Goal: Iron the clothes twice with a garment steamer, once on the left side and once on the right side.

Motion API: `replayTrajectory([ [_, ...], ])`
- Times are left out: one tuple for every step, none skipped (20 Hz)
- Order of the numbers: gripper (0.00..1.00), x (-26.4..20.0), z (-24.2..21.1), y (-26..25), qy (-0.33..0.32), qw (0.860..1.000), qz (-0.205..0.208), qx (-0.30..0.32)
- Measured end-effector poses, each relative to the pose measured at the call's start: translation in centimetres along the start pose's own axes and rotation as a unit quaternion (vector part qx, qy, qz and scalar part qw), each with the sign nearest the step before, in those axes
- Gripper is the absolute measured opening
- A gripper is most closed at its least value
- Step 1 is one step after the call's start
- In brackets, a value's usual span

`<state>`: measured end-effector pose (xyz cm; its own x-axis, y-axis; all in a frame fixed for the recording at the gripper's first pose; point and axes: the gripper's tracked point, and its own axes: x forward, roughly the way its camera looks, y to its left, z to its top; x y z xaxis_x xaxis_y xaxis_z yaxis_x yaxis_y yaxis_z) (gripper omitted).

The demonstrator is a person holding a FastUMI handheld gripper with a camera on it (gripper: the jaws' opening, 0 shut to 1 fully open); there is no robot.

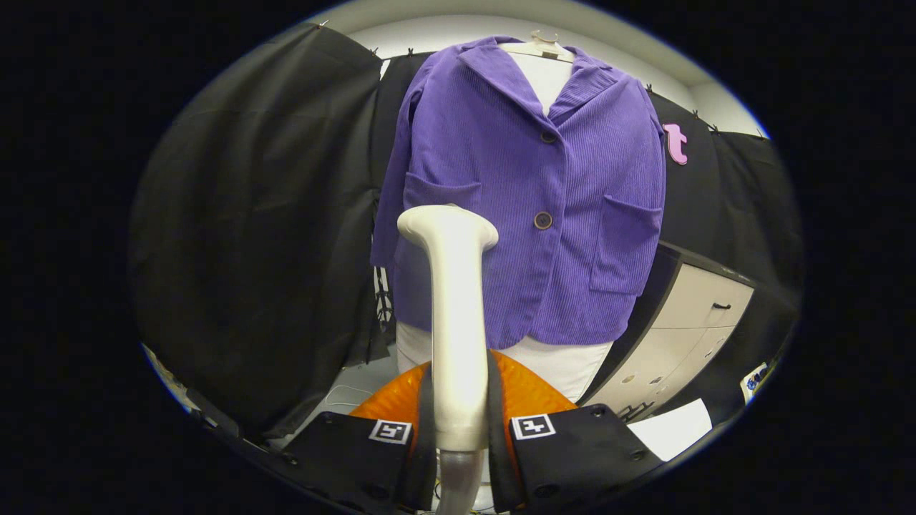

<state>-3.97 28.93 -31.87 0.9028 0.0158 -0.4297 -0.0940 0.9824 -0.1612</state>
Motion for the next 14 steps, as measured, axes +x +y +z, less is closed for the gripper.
replayTrajectory([
  [0.38,0.0,-0.5,0.3,0.007,1.0,0.002,0.0],
  [0.38,0.1,-1.0,0.4,0.015,1.0,0.004,-0.001],
  [0.37,0.2,-1.6,0.5,0.021,1.0,0.005,0.0],
  [0.38,0.2,-2.0,0.6,0.026,1.0,0.006,0.002],
  [0.38,0.3,-2.6,0.5,0.031,0.999,0.007,0.004],
  [0.38,0.4,-2.9,0.5,0.035,0.999,0.007,0.005],
  [0.37,0.5,-3.1,0.6,0.038,0.999,0.008,0.006],
  [0.37,0.4,-3.2,0.7,0.041,0.999,0.008,0.006],
  [0.37,0.4,-3.5,0.8,0.045,0.999,0.008,0.006],
  [0.37,0.3,-3.6,0.8,0.047,0.999,0.009,0.007],
  [0.37,0.2,-3.7,0.9,0.048,0.999,0.009,0.009],
  [0.37,0.1,-3.5,1.0,0.047,0.999,0.01,0.01],
  [0.37,0.1,-3.3,1.1,0.046,0.999,0.012,0.01],
  [0.37,-0.1,-3.0,1.2,0.043,0.999,0.013,0.01],
])
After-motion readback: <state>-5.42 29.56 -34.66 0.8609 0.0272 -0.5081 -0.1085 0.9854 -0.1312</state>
